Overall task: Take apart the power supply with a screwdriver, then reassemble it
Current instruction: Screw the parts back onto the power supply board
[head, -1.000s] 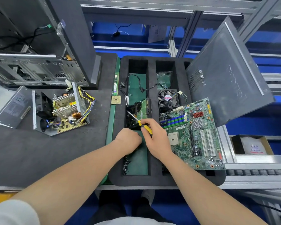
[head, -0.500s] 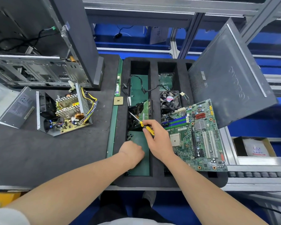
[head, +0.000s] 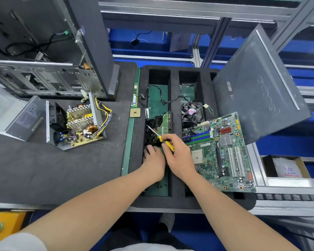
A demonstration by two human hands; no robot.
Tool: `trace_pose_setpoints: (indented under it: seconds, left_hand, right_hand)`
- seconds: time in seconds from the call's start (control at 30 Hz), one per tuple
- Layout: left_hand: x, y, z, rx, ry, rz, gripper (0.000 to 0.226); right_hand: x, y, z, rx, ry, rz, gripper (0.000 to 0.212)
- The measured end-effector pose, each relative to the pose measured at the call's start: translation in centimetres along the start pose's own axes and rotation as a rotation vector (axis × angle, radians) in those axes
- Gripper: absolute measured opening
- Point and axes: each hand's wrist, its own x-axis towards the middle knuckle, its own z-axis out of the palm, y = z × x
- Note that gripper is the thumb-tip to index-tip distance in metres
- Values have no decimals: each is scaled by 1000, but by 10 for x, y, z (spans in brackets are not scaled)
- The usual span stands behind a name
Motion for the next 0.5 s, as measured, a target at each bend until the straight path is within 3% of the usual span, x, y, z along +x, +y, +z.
trace_pose_setpoints:
  seconds: [0.07,0.13,0.33,0.43,0.5]
  left_hand:
    - [-4,9,9,-137,-97,-121,108]
    - [-9,16,20,-218,-104,-146,102]
    - [-24,5,41,-322,-70,81,65]
    - [-27,-4,44,-350,-27,175,68]
    - [-25,-6,42,-320,35,124,69]
  right_hand:
    - [0,0,0,-1,2,-11,22]
    - [0,0,1,5,1,-19,22]
    - [0,2,2,5,3,-13,22]
    - [0,2,2,7,7,-15,23]
    - [0,2,2,4,8,-9,23]
